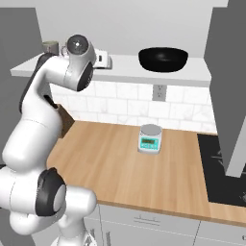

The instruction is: Gather all objects into one cabinet and sort the glasses and bowls to opposite sides.

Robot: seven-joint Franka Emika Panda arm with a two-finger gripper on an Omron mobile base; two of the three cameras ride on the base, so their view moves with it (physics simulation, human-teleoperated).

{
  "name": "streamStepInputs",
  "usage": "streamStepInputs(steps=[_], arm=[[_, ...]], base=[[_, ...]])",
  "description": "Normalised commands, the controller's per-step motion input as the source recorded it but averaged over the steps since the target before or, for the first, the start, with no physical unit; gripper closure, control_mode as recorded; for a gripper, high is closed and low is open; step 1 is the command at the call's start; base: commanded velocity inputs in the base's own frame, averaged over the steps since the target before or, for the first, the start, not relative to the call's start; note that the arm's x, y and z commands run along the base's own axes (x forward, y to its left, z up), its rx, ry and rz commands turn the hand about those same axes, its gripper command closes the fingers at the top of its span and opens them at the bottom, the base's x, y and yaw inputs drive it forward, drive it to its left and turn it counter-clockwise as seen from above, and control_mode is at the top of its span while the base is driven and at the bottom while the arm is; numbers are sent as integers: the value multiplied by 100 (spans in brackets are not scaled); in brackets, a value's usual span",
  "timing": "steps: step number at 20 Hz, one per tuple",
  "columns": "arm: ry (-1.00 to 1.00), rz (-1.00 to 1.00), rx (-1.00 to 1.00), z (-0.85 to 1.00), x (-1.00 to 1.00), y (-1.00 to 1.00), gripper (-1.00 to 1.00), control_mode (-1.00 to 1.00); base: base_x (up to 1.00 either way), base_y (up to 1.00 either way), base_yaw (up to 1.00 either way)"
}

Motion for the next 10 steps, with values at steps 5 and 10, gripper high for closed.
streamStepInputs(steps=[5, 10], arm=[[0, 26, -3, 0, -4, 77, 100, -100], [1, 31, -5, 0, -5, 85, 100, -100]], base=[[0, 0, 0], [0, 0, 0]])
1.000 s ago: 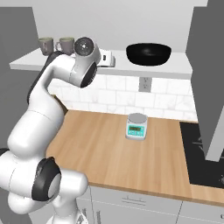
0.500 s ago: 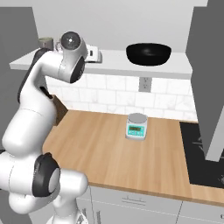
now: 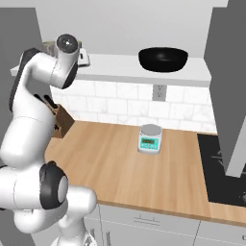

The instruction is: Gather all objects into one cabinet and sort the glasses and bowls to opposite sides.

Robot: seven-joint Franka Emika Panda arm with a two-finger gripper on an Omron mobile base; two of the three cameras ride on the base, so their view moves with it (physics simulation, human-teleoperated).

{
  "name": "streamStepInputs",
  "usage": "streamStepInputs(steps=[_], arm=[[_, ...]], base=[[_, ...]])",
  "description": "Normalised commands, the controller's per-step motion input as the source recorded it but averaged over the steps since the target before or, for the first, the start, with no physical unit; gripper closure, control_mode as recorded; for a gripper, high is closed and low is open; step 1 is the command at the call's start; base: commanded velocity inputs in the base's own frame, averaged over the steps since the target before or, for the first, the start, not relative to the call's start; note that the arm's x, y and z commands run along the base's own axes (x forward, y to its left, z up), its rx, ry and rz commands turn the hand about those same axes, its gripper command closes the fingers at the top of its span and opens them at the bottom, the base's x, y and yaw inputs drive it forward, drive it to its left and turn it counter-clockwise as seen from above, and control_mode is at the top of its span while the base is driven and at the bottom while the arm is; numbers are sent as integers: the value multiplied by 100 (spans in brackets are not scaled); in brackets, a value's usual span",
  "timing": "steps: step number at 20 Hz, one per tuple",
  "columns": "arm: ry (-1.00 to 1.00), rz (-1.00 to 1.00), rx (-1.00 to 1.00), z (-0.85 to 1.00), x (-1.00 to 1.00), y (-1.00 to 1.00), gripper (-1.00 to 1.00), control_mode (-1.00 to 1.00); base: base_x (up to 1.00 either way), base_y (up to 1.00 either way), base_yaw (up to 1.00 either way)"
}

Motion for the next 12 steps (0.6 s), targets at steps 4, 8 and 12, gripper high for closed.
streamStepInputs(steps=[4, 8, 12], arm=[[2, 18, -7, 0, 0, 87, 100, -100], [7, 2, -7, 0, 1, 67, 100, -100], [8, 0, -1, 0, 17, 19, 100, -100]], base=[[0, 0, 0], [0, 0, 0], [0, 0, 0]])
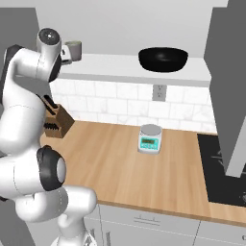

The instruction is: Gather all objects into one cabinet and sort the glasses and bowls to opposite sides.

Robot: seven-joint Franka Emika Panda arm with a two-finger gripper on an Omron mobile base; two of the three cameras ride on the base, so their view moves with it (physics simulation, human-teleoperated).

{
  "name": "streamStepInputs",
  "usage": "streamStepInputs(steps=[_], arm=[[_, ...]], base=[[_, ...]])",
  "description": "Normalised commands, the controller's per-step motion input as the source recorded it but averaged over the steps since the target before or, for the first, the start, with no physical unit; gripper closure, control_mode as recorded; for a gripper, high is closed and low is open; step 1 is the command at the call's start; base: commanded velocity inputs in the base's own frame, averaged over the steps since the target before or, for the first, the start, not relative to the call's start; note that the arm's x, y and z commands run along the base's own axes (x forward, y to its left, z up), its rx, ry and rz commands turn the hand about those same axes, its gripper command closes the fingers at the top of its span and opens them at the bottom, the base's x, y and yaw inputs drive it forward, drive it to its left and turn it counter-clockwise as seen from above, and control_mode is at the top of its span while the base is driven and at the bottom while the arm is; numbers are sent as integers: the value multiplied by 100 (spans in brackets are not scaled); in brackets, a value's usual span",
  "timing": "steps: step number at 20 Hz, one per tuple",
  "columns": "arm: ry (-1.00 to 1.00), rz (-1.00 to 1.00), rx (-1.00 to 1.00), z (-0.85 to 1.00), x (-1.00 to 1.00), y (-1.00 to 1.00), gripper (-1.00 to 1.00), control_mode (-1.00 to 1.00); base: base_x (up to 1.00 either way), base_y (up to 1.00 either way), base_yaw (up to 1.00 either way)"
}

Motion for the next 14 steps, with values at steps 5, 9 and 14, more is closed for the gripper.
streamStepInputs(steps=[5, 9, 14], arm=[[7, -1, 0, 0, 16, 6, 100, -100], [1, 0, -1, 0, 15, 12, 100, -100], [0, 0, -3, -10, 8, 16, 100, -100]], base=[[0, 0, 0], [0, 0, 0], [0, 0, 0]])
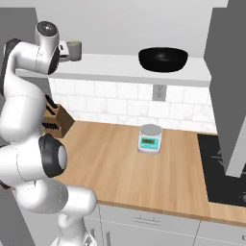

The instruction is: Gather all objects into one cabinet and sort the glasses and bowls to opposite sides.

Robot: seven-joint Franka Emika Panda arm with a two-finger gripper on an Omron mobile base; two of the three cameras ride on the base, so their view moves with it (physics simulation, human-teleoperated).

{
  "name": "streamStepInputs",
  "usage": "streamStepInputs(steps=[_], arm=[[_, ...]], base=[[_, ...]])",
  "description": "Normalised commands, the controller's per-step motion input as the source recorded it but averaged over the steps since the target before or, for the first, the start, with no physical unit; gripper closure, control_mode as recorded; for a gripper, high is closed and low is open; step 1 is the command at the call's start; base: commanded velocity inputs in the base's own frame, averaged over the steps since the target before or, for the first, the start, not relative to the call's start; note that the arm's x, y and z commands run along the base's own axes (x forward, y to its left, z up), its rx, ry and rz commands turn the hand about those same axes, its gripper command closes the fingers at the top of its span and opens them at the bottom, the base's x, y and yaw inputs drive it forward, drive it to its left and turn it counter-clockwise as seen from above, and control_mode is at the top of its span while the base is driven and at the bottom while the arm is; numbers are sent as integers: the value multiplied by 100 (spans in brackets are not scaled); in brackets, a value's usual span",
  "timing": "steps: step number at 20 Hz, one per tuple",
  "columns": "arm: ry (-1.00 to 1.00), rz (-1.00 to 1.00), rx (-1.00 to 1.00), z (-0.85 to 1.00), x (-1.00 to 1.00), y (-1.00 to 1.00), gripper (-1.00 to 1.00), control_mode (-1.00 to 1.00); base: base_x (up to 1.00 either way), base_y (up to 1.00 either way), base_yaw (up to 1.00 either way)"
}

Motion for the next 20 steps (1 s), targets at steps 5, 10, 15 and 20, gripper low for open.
streamStepInputs(steps=[5, 10, 15, 20], arm=[[0, 0, 0, -4, 16, 8, 100, -100], [0, 0, 0, -1, 15, 0, 100, -100], [0, 0, 0, -15, 6, 0, 100, -100], [0, 0, 0, -4, 0, 0, 100, -100]], base=[[0, 0, 0], [0, 0, 0], [0, 0, 0], [0, 0, 0]])
